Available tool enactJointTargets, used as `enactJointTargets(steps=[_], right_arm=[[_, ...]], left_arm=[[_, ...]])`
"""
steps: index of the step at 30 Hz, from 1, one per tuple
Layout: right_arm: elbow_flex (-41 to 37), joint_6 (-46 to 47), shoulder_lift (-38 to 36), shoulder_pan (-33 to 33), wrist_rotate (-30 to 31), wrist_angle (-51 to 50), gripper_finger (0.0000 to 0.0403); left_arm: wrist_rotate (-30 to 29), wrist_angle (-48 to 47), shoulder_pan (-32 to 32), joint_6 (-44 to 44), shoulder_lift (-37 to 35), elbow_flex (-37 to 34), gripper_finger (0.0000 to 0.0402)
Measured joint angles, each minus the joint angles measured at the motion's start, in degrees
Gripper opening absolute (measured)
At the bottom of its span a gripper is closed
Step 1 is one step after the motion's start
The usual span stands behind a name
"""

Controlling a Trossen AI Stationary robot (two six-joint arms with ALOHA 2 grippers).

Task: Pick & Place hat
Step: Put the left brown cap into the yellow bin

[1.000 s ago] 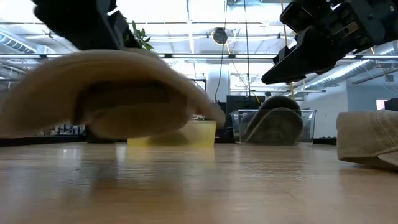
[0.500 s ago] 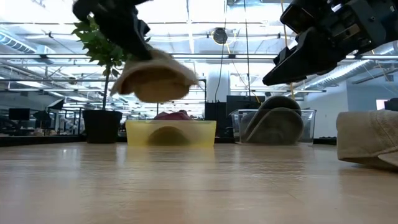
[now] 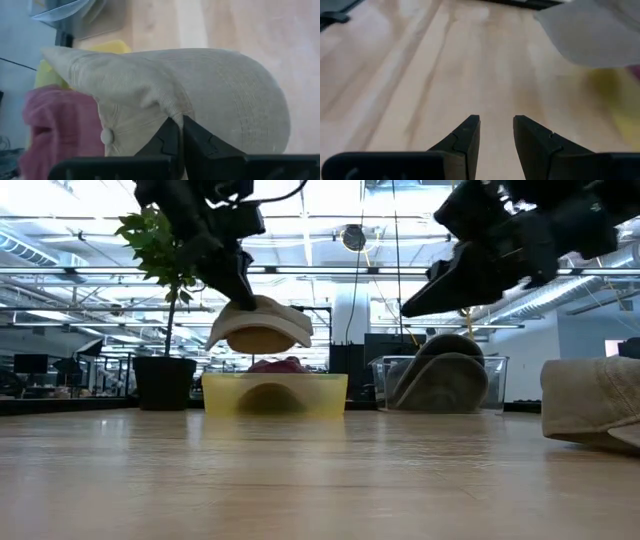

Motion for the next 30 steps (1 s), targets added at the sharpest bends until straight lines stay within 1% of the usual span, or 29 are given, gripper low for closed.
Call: enactJointTargets(steps=[4,8,10,15,19,21,25,28,30], right_arm=[[0.00,-5.19,0.00,-3.90,-0.02,3.96,0.0105],[0.00,-11.11,0.00,-8.12,-0.02,8.72,0.0105],[0.00,-13.60,0.00,-10.28,-0.02,10.88,0.0105],[0.00,-17.91,0.00,-15.98,-0.02,15.72,0.0105],[0.00,-19.63,0.00,-20.54,-0.10,19.68,0.0105],[0.00,-19.78,0.00,-22.74,-0.22,21.49,0.0105],[0.00,-19.76,0.00,-26.10,-0.31,23.85,0.0105],[0.00,-19.53,0.00,-27.50,-0.45,24.07,0.0105],[0.00,-19.48,0.00,-28.07,-0.47,23.92,0.0105]], left_arm=[[2.32,1.21,4.57,6.49,0.01,0.00,0.0024],[2.60,4.47,8.96,14.11,0.22,0.00,0.0008],[3.16,6.15,11.31,16.70,0.23,0.00,0.0007],[8.86,7.12,18.05,22.69,0.80,0.07,0.0022],[13.12,8.06,22.60,27.53,2.54,0.07,0.0008],[14.36,12.04,23.84,28.68,4.69,0.10,0.0007],[14.90,17.68,26.21,28.02,8.35,0.14,0.0024],[14.22,17.71,26.92,30.03,11.75,0.13,0.0026],[13.63,18.30,26.95,30.48,13.84,-0.06,0.0019]])
